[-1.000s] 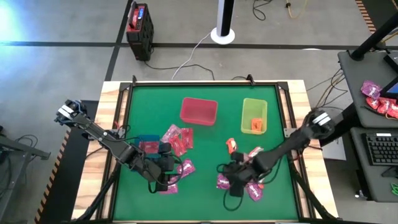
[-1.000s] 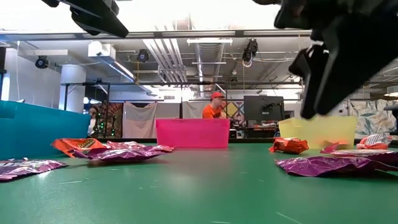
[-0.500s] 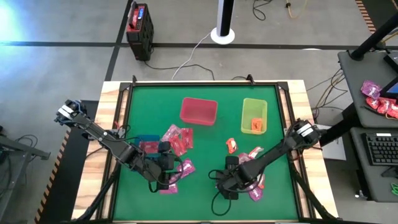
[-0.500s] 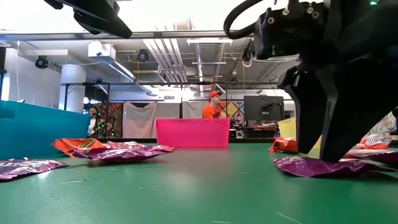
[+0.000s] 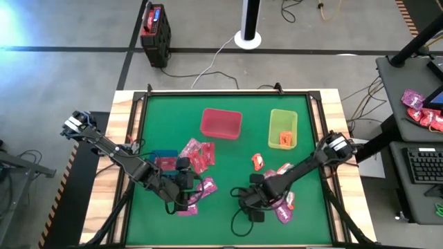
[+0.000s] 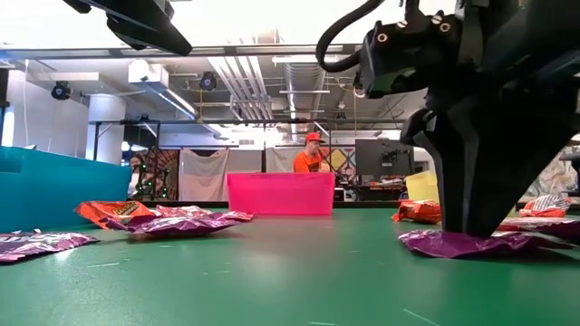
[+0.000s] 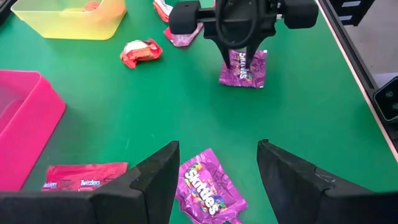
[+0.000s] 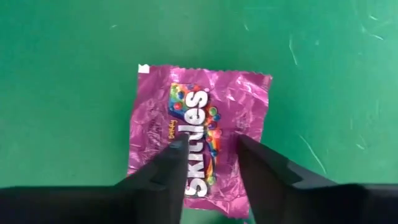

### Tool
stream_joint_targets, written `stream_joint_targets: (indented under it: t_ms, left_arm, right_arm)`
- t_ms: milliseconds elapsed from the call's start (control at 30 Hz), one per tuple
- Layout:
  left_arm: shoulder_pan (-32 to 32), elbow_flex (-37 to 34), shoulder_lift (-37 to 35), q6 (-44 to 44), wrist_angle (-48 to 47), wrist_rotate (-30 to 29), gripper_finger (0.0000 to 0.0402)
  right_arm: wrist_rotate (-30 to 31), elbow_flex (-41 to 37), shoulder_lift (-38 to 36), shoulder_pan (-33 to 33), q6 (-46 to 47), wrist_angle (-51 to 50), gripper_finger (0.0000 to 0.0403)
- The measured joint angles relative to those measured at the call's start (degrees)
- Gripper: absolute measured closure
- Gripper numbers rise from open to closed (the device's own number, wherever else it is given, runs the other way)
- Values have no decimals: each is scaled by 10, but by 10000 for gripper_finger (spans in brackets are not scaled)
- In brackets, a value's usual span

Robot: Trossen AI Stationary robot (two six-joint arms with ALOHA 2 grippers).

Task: Sort candy by brand, put in halloween buckets
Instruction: Put the violet candy into the red bin

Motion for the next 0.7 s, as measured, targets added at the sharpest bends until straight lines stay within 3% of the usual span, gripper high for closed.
stream_joint_targets:
  t_ms: [233,700]
  left_arm:
    - [0,0,0,0,0,0,203]
    - [0,0,0,0,0,-30,203]
  right_arm:
    - [-22,-1,9,-13,-61,21,385]
    - [69,-3,-69,-13,-110,60,395]
